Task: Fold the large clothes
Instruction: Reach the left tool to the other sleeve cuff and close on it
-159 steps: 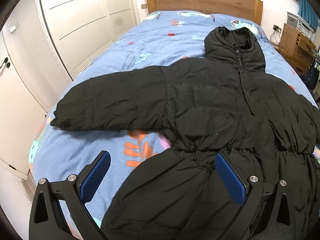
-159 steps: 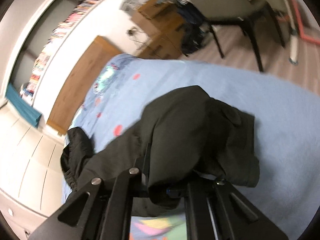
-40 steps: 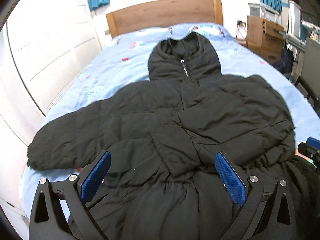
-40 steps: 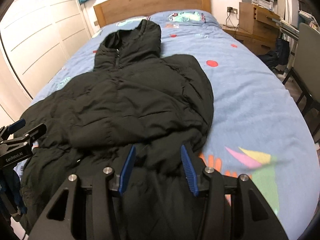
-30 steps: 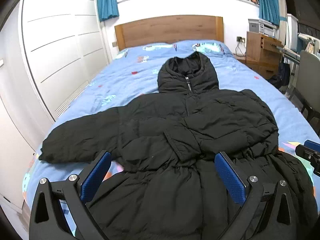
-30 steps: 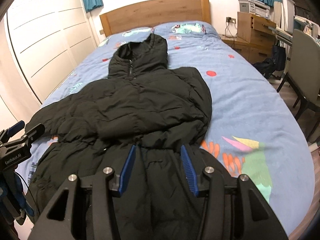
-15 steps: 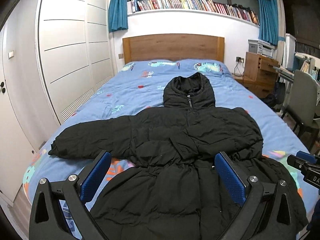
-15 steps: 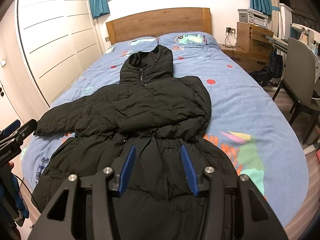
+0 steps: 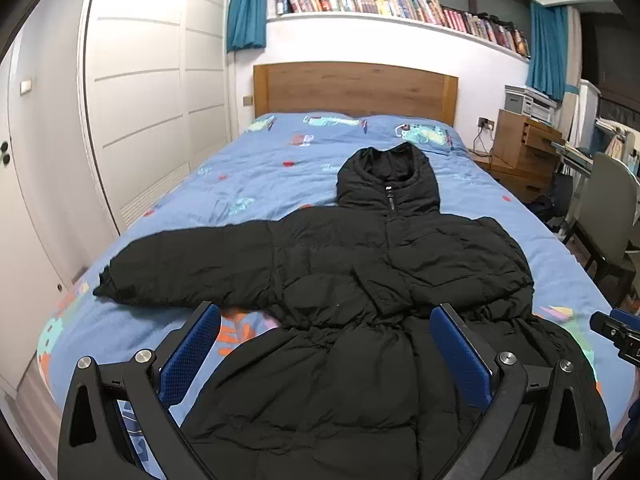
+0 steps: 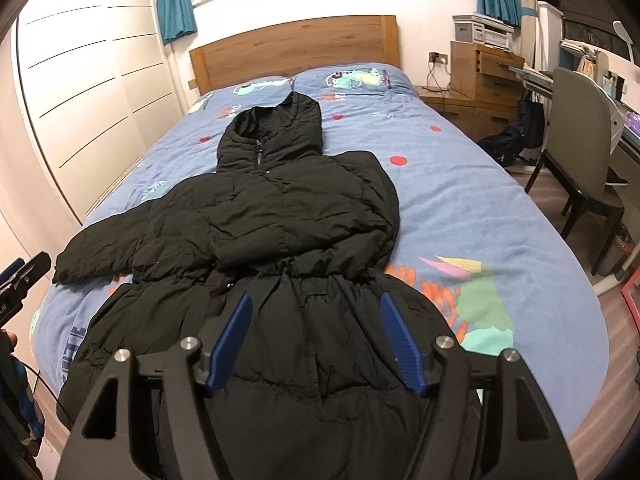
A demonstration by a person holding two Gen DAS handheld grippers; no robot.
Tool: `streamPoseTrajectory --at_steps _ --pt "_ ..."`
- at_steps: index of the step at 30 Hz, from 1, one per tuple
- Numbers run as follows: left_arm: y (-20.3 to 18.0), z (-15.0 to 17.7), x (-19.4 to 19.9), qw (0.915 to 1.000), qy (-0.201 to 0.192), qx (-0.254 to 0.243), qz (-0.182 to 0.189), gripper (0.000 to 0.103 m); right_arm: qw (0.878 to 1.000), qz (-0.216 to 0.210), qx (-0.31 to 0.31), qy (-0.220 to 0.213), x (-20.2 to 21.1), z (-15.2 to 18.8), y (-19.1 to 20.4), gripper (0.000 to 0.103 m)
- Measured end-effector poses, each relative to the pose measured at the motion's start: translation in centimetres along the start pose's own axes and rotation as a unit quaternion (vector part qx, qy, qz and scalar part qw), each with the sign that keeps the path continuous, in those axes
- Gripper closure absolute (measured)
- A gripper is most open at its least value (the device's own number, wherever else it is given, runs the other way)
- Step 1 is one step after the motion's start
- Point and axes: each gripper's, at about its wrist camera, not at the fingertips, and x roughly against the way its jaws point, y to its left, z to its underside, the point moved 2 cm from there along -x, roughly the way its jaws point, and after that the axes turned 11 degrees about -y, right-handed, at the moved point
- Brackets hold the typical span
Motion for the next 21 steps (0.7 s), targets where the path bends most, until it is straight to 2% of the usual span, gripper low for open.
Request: streamPoseTrajectory --at_steps 13,21 --pt "4.5 0.6 -3.0 0.9991 0.015 0.041 0.001 0.001 0.999 0.025 0.017 0.016 -2.2 -0.3 2.1 0.034" --pt "8.9 1.9 -7.2 0.9957 0.059 0.072 -0.005 0.001 0.998 0.033 0.031 0.035 -4.1 0.3 3.5 0.034"
